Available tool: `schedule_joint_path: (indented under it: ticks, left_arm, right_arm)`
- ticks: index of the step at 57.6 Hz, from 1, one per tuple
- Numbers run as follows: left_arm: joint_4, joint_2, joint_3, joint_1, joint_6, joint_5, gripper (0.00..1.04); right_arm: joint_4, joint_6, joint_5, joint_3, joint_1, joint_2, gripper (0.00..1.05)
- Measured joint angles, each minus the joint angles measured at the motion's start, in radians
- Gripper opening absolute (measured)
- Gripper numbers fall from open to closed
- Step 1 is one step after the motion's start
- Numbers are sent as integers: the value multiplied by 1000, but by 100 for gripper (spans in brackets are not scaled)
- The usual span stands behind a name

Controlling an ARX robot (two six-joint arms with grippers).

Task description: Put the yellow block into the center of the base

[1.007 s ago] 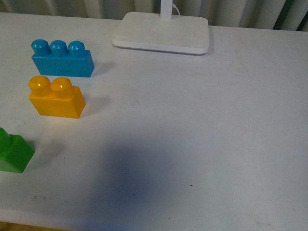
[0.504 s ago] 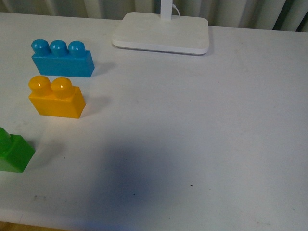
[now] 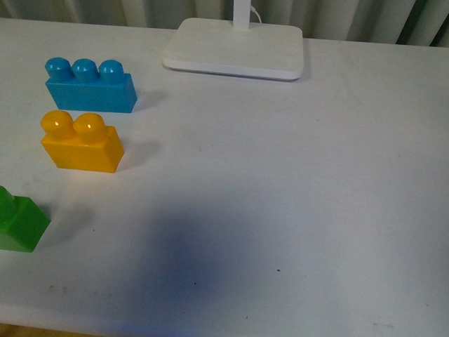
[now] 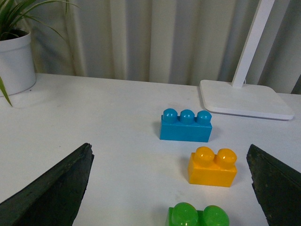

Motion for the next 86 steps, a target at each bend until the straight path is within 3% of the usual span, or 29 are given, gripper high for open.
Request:
schedule_joint_path:
  ticks: [16, 23, 45, 59, 70, 86]
  left_arm:
    - [0, 0, 0, 0, 0, 0, 98]
    - [0, 0, 0, 0, 0, 0, 98]
    - [0, 0, 0, 0, 0, 0, 98]
    - [0, 0, 0, 0, 0, 0, 98]
    - [0, 0, 0, 0, 0, 0, 98]
    - [0, 0, 0, 0, 0, 0, 98]
  right_arm:
    - [15, 256, 154, -62, 237, -59, 96]
    - [25, 402, 230, -91, 386, -80, 96]
    - [25, 626, 256, -98, 755, -76, 96]
    - [24, 697, 302, -46, 895, -23, 96]
    - [27, 695, 282, -5, 981, 14, 96]
    - [38, 686, 264, 9, 993, 26, 96]
